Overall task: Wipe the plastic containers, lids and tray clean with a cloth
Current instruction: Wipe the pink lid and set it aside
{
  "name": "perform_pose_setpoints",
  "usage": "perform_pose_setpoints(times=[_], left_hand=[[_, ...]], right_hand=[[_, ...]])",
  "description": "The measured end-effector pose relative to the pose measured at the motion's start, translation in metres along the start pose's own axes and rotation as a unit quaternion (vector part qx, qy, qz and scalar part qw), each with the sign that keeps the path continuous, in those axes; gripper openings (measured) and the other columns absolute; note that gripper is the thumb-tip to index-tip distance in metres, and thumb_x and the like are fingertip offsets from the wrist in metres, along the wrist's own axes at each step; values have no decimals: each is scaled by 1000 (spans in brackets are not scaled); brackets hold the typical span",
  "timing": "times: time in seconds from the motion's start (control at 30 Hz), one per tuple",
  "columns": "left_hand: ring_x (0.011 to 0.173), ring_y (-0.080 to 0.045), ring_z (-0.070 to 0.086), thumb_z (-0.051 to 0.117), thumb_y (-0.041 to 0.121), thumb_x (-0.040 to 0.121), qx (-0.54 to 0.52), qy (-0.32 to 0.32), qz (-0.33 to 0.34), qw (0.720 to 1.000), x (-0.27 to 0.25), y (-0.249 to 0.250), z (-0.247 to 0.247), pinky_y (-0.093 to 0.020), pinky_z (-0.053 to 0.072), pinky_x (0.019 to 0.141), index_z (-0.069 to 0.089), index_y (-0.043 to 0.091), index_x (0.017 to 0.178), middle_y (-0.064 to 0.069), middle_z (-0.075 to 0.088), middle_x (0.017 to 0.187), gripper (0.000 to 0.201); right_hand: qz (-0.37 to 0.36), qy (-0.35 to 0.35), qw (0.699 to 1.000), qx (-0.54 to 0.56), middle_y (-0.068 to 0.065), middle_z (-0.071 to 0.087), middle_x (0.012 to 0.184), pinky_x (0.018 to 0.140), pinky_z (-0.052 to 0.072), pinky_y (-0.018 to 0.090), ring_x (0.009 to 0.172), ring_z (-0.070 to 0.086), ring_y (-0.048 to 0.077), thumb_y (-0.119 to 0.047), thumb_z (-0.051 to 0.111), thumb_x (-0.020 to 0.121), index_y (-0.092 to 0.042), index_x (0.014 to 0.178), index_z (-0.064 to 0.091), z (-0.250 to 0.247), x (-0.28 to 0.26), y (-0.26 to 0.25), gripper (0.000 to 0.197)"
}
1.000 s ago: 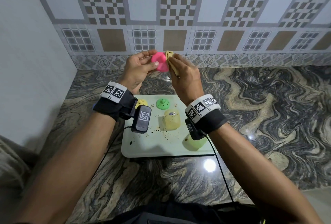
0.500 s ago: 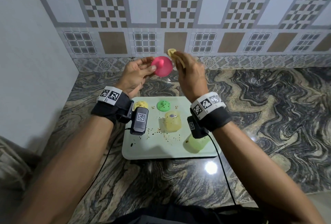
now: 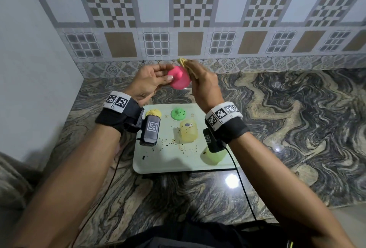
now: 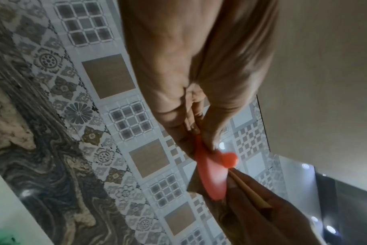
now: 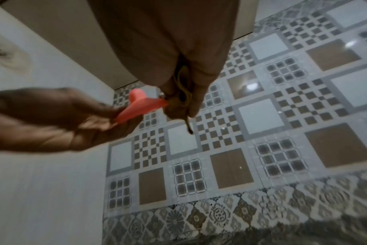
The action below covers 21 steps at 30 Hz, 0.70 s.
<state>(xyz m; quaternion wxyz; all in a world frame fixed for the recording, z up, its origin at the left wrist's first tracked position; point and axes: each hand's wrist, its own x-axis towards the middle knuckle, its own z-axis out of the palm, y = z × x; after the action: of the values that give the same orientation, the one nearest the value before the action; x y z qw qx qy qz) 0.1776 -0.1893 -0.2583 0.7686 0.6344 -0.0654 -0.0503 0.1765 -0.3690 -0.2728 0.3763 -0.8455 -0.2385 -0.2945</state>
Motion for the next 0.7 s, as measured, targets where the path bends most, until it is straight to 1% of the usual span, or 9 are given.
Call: perform_pose_setpoints(times=[0.07, 0.13, 0.2, 0.23, 0.33, 0.4, 0.5, 0.6, 0.7], left_hand=[[98, -20, 69, 57, -15, 83, 9, 4, -6, 1000, -1, -3, -2, -28, 60, 77, 61, 2, 109, -13, 69, 105, 31], [99, -21, 68, 59, -14, 82, 11, 8, -3, 1000, 0, -2, -2, -30, 59, 81, 61, 3, 108, -14, 68, 107, 31], [97, -20, 68, 59, -12, 82, 19, -2, 9, 1000, 0, 1, 2, -31, 58, 83, 61, 4, 108, -12, 69, 104, 31], [95, -18, 69, 59, -13, 82, 29, -8, 15, 999, 0, 2, 4, -29, 59, 82, 62, 5, 107, -9, 71, 99, 31], [91, -14, 71, 58, -16, 83, 34, 0, 15, 999, -2, 2, 0, -25, 59, 76, 62, 8, 104, -1, 74, 93, 32], [93, -14, 70, 58, -15, 83, 31, 5, 14, 999, -3, 2, -5, -26, 59, 76, 62, 9, 104, -2, 73, 96, 32], [91, -13, 70, 57, -15, 84, 23, 0, 10, 1000, -1, 2, -5, -25, 59, 76, 61, 8, 106, -3, 73, 96, 32], [87, -11, 71, 55, -15, 85, 2, -9, 7, 1000, 1, 6, 3, -20, 57, 72, 60, 7, 106, -1, 75, 89, 31], [83, -8, 71, 54, -16, 86, -12, 10, 18, 1000, 2, 7, 12, -18, 56, 69, 60, 7, 103, 1, 75, 83, 29]], right_hand=[[41, 42, 998, 11, 15, 69, 117, 90, 57, 41, 100, 69, 26, 0, 54, 95, 1, 122, 63, -3, 5, 7, 29], [4, 60, 998, 21, 16, 65, 126, 97, 53, 38, 110, 66, 26, -3, 51, 97, 1, 125, 61, -5, 1, -1, 31], [-51, 18, 998, 19, 17, 61, 131, 104, 48, 34, 117, 62, 27, -5, 52, 96, 0, 127, 61, -4, -6, -10, 32], [-51, 0, 999, 9, 17, 62, 130, 102, 49, 35, 115, 63, 28, -4, 53, 96, 0, 126, 61, -2, -5, -9, 32], [36, 26, 999, 9, 15, 69, 118, 91, 57, 42, 101, 69, 26, 1, 54, 94, -2, 124, 63, -8, 8, 8, 31], [77, 76, 994, 18, 11, 71, 114, 88, 57, 33, 96, 70, 20, 0, 53, 95, -4, 124, 63, -19, 15, 17, 31], [47, 100, 994, 20, 11, 70, 117, 90, 52, 20, 99, 69, 20, -3, 53, 96, -4, 123, 64, -27, 18, 9, 29], [6, 51, 999, 0, 15, 61, 132, 103, 49, 34, 116, 63, 26, -1, 58, 93, -3, 127, 61, -16, 15, -3, 35], [1, -18, 998, -61, 18, 52, 141, 99, 51, 50, 119, 60, 35, -1, 63, 90, -3, 133, 55, 2, 5, -10, 44]])
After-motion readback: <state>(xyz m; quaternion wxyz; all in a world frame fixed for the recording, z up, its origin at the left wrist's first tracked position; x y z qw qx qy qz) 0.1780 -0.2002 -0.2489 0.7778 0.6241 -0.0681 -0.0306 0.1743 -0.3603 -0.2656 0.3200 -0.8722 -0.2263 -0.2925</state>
